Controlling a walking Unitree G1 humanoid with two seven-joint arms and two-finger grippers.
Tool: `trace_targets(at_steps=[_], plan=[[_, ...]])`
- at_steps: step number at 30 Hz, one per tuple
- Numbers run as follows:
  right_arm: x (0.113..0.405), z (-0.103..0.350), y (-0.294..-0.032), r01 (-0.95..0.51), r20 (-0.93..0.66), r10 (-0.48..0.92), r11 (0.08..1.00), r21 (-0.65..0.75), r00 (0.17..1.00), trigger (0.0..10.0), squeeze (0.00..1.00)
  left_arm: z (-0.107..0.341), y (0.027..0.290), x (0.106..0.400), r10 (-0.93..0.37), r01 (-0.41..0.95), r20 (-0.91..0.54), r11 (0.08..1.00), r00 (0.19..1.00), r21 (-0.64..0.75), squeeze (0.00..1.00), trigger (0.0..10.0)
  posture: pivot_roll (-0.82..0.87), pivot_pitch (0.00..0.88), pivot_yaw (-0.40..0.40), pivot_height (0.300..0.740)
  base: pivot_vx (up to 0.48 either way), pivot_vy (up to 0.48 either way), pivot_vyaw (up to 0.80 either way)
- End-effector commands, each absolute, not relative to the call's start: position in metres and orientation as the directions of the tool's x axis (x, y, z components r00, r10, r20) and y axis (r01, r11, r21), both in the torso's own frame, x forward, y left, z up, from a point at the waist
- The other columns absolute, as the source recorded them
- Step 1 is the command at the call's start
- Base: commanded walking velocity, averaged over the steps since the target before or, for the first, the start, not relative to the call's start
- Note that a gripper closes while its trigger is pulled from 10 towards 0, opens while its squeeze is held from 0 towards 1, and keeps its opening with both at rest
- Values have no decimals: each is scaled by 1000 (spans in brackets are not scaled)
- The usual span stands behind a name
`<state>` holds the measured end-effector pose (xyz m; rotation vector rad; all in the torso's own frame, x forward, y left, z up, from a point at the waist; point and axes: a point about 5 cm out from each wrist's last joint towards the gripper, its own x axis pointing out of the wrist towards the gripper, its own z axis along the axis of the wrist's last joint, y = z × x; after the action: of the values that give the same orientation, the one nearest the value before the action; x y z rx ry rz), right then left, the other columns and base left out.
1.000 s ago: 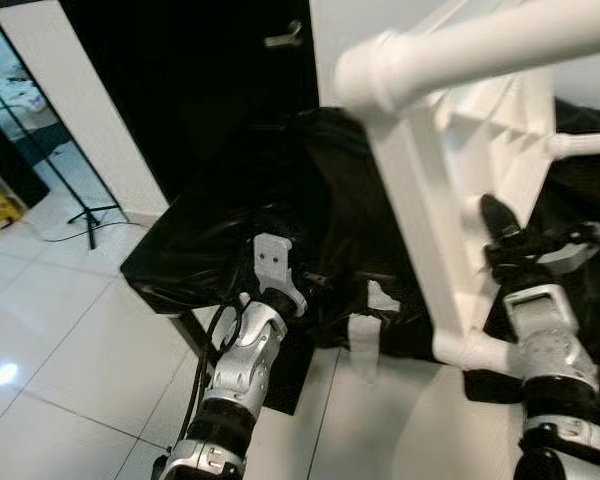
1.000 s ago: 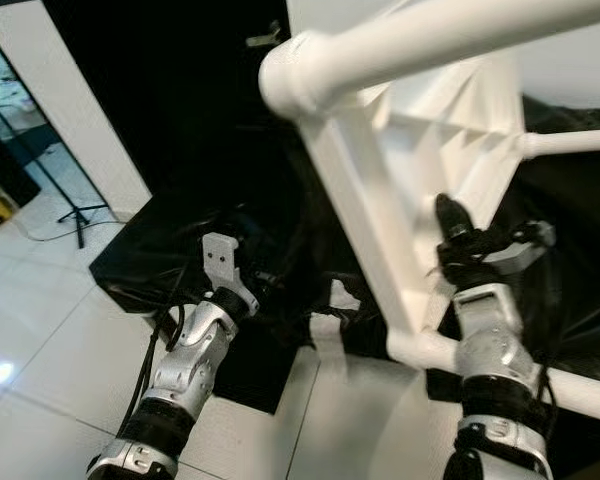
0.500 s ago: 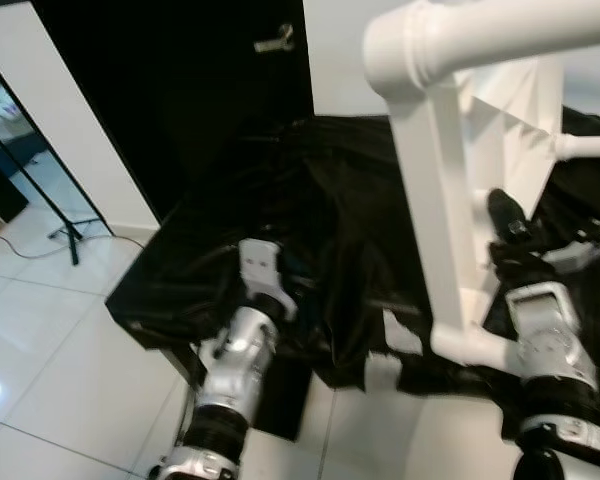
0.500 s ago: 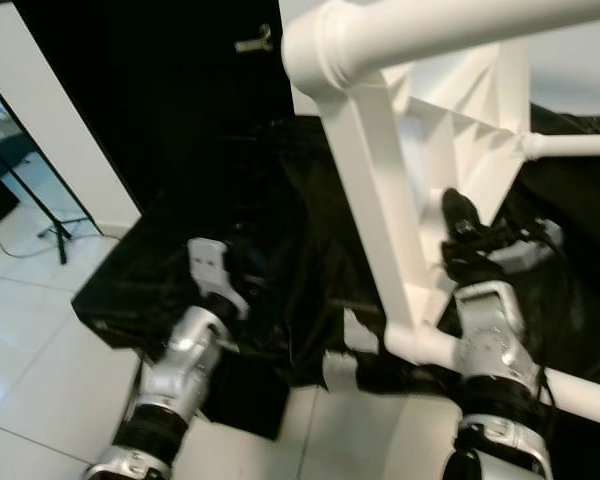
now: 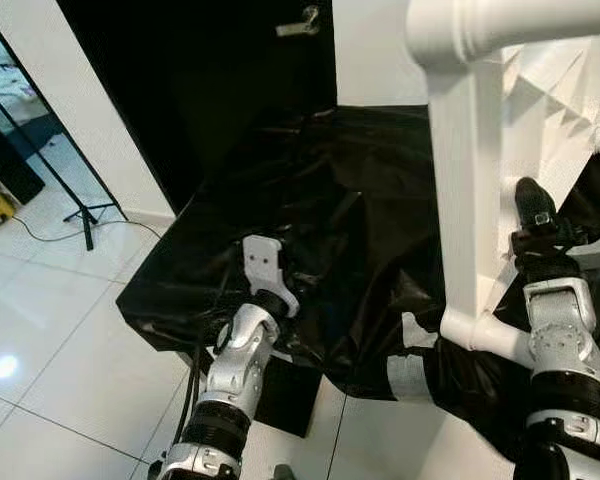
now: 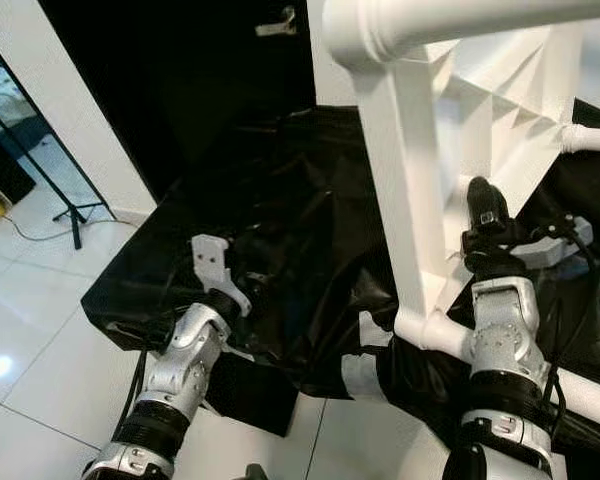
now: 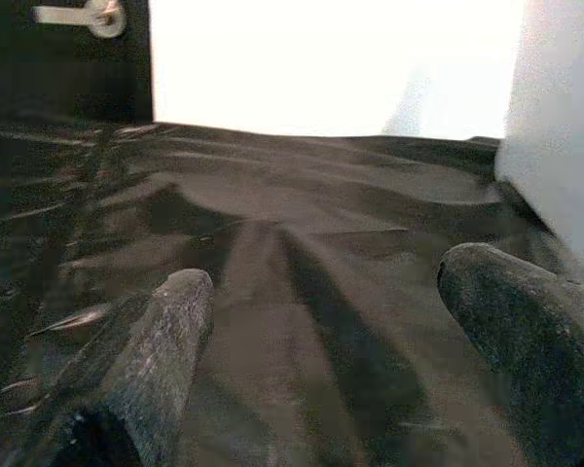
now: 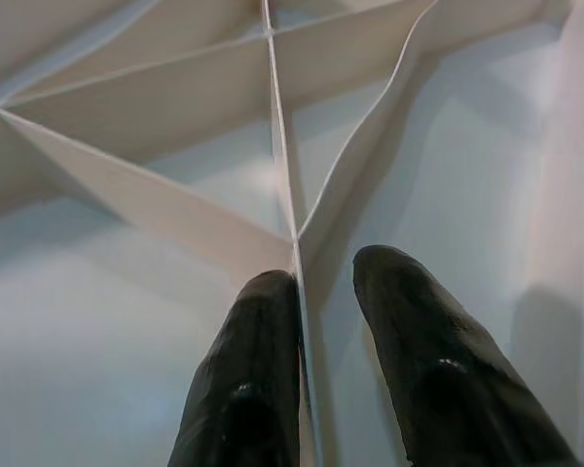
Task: Building children table
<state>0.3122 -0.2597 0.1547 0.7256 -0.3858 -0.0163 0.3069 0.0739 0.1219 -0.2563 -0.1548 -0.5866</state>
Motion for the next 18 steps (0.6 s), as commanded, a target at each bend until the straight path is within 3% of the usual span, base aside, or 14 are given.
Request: trace_targets(at_steps=[1, 5, 10, 14, 18], plan=[[308, 122, -253, -39, 201, -146, 710, 703, 969, 10000, 0, 121, 79, 307, -531, 568, 216, 803, 820, -181, 0, 10000, 96, 0, 128, 740, 0, 0, 0], [308, 122, -252, -48, 201, -134, 708, 704, 970, 10000, 0, 121, 79, 307, -530, 567, 216, 803, 820, -181, 0, 10000, 95, 0, 128, 740, 0, 0, 0], [311, 123, -243, -112, 197, -32, 727, 678, 980, 10000, 0, 121, 78, 306, -531, 569, 218, 802, 819, -183, 0, 10000, 95, 0, 126, 740, 0, 0, 0], [311, 120, -226, -203, 164, 126, 748, 632, 978, 10000, 0, 121, 78, 306, -531, 569, 218, 802, 819, -183, 0, 10000, 93, 0, 126, 740, 0, 0, 0], [306, 116, -223, -215, 150, 155, 741, 636, 976, 10000, 0, 120, 78, 305, -532, 569, 218, 802, 818, -181, 0, 10000, 93, 0, 126, 740, 0, 0, 0]])
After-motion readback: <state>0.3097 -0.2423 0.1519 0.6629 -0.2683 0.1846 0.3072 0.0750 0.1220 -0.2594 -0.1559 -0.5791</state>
